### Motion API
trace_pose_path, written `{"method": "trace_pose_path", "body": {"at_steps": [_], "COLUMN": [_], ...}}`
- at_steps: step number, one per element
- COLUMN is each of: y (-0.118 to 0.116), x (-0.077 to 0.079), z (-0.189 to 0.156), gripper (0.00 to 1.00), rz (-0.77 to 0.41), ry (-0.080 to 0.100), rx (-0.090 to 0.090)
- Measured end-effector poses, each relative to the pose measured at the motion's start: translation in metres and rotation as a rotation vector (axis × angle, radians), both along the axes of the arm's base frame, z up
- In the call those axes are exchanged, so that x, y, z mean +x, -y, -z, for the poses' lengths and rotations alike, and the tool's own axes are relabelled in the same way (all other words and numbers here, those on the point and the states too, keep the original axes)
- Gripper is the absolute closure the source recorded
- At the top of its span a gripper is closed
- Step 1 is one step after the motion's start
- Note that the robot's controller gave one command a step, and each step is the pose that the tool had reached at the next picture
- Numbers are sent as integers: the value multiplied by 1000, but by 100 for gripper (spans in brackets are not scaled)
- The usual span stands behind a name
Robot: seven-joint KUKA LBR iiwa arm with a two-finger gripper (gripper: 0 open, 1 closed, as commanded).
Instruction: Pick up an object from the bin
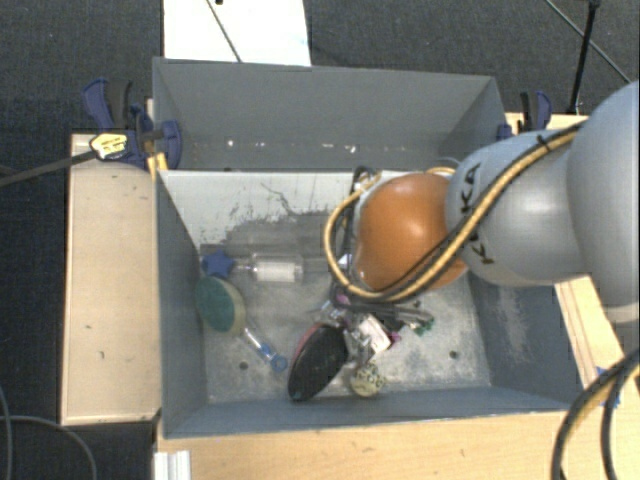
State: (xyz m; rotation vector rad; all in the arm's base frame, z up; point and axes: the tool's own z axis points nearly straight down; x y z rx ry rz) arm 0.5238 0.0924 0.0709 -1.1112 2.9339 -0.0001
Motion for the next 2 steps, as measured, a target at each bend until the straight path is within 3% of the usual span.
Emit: {"method": "trace_pose_path", "body": {"at_steps": [1, 2], "y": [-37, -5], "x": [5, 44], "z": [-4, -132], "gripper": [100, 100], "rz": [-205, -202], "ry": [26, 8], "rx": [2, -2]}}
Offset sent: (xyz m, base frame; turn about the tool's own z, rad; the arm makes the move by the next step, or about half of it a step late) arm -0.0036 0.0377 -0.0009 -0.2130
